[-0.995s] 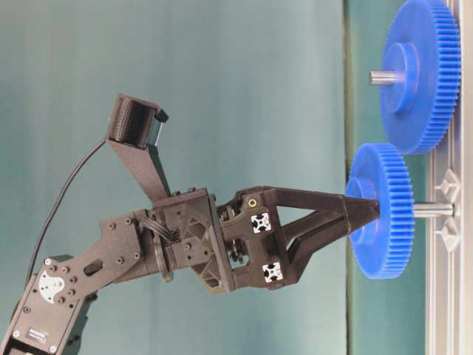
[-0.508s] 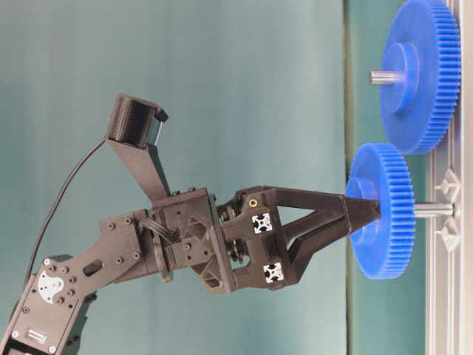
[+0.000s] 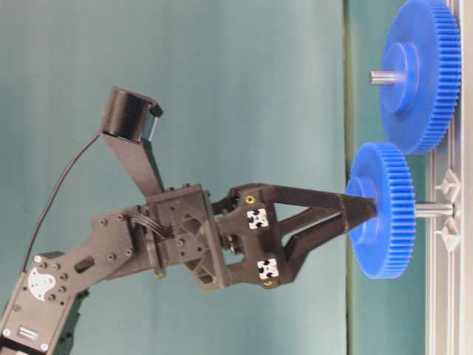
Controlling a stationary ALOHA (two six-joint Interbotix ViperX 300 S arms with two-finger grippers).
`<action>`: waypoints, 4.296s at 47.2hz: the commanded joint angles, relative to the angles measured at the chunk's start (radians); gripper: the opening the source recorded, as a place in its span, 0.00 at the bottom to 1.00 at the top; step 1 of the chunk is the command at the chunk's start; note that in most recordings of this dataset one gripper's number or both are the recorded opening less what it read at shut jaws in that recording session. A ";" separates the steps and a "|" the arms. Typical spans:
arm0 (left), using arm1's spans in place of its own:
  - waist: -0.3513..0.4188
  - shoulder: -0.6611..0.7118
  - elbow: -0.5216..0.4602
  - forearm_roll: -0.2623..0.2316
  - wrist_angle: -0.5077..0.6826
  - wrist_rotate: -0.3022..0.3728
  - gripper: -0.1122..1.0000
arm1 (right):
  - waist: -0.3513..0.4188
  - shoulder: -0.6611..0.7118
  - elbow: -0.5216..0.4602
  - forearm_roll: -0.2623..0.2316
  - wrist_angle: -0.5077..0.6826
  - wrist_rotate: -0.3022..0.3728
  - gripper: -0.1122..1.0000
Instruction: Find the location of the shaft and insert the small gear.
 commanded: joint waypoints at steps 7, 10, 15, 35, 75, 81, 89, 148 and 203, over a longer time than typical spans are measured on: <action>-0.014 -0.034 -0.046 0.005 0.038 -0.002 0.84 | -0.002 0.006 -0.012 0.002 -0.009 0.011 0.10; -0.014 -0.038 -0.046 0.005 0.038 -0.002 0.84 | -0.002 0.006 -0.011 0.002 -0.009 0.011 0.10; -0.014 -0.043 -0.046 0.005 0.038 -0.002 0.84 | -0.002 0.006 -0.011 0.002 -0.009 0.011 0.10; -0.014 -0.038 -0.046 0.005 0.038 -0.002 0.84 | -0.003 0.006 -0.011 0.002 -0.009 0.011 0.10; -0.014 -0.035 -0.041 0.005 0.038 -0.002 0.84 | -0.002 0.006 -0.011 0.002 -0.009 0.011 0.10; -0.014 -0.035 -0.041 0.005 0.038 -0.002 0.84 | -0.002 0.006 -0.011 0.002 -0.009 0.011 0.10; -0.014 -0.035 -0.041 0.005 0.038 -0.002 0.84 | -0.003 0.006 -0.012 0.002 -0.009 0.011 0.10; -0.025 -0.081 -0.055 0.005 0.066 -0.003 0.84 | -0.002 0.006 -0.011 0.002 -0.008 0.011 0.10; -0.028 -0.104 -0.060 0.005 0.067 -0.005 0.84 | -0.002 0.006 -0.009 0.002 -0.009 0.011 0.10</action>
